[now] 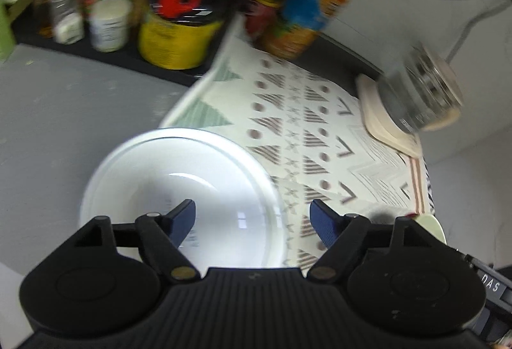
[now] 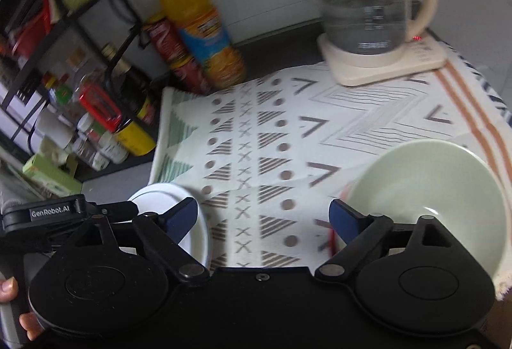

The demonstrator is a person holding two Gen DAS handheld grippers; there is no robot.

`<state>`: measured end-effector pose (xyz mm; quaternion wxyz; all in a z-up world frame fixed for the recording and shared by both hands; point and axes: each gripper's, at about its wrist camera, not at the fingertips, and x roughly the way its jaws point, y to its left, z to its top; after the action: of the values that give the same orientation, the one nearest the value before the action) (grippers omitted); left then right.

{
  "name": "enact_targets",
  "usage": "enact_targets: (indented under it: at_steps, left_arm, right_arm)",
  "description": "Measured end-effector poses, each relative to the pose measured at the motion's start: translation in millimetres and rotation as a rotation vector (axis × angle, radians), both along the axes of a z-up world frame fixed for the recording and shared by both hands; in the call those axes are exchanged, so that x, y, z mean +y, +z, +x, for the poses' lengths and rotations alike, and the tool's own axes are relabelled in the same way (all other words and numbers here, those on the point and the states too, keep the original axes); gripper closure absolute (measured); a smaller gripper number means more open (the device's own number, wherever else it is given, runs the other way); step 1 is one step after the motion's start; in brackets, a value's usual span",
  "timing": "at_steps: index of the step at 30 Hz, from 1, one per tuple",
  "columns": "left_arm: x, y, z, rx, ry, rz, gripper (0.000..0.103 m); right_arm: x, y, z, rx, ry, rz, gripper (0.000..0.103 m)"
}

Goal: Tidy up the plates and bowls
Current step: 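Move both tools to the red bowl rim and close on it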

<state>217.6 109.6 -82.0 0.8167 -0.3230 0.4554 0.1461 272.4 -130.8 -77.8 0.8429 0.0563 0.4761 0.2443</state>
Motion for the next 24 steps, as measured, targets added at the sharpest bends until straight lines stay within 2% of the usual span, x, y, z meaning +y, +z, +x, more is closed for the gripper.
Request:
enact_targets:
  at_steps: [4, 12, 24]
  left_arm:
    - [-23, -1, 19, -0.004, -0.065, -0.016, 0.026]
    - [-67, 0, 52, -0.003, -0.175, -0.029, 0.026]
    - [-120, -5, 94, 0.018, -0.288, -0.07, 0.026]
  right_arm:
    - [-20, 7, -3, -0.01, -0.041, -0.002, 0.007]
    - [-66, 12, 2, -0.046, -0.151, -0.018, 0.007]
    - [-122, -1, 15, -0.035, -0.262, -0.046, 0.007]
